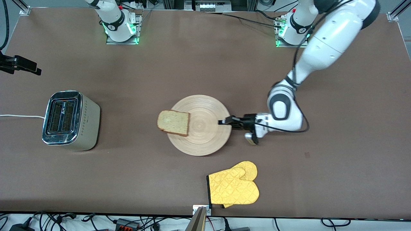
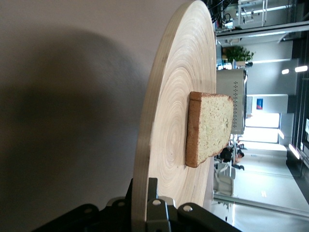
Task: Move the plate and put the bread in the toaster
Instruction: 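Slide the plate with the left gripper toward the toaster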
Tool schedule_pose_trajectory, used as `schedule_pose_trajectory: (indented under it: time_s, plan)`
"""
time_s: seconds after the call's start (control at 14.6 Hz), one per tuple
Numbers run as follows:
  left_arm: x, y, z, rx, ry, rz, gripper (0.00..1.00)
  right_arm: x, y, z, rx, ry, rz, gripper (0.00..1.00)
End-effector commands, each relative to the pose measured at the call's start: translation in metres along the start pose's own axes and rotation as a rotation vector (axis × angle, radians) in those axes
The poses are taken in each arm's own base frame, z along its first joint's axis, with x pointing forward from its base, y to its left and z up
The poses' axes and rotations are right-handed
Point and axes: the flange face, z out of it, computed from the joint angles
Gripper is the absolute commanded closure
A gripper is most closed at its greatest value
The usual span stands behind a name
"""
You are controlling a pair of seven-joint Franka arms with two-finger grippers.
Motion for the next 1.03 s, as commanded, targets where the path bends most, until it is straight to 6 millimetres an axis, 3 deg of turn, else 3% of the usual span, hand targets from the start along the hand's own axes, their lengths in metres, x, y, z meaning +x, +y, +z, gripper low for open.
schedule_pose_trajectory:
  time_s: [0.0,0.21,0.41,0.62,0.69,0.75,0.82,0.96]
  plan:
    - [-0.016,0.011,0.033,-0.025,0.033,-0.05,0.99,0.003,0.001,-0.001,-0.002,-0.008,-0.003,0.0]
    - [-0.029,0.009,0.055,0.01,0.036,-0.06,0.99,0.003,0.001,-0.006,-0.001,0.003,-0.002,0.0]
    - [-0.043,-0.006,0.073,0.02,0.005,-0.079,0.99,0.004,0.001,-0.005,-0.001,0.002,-0.001,0.0]
    - [-0.047,-0.009,0.078,0.011,0.008,-0.104,0.93,0.003,0.001,-0.006,-0.001,0.003,-0.001,0.0]
    - [-0.047,-0.012,0.077,0.013,0.012,-0.111,0.74,0.003,0.001,-0.006,-0.001,0.003,-0.001,0.0]
    - [-0.045,-0.013,0.074,0.014,0.014,-0.108,0.18,0.003,0.001,-0.006,-0.001,0.003,-0.001,0.0]
    - [-0.042,-0.012,0.07,0.016,0.019,-0.103,0.0,0.003,0.001,-0.006,-0.001,0.003,-0.001,0.0]
    - [-0.032,-0.011,0.054,0.015,0.04,-0.102,0.0,0.004,0.001,-0.005,-0.001,0.002,-0.001,0.0]
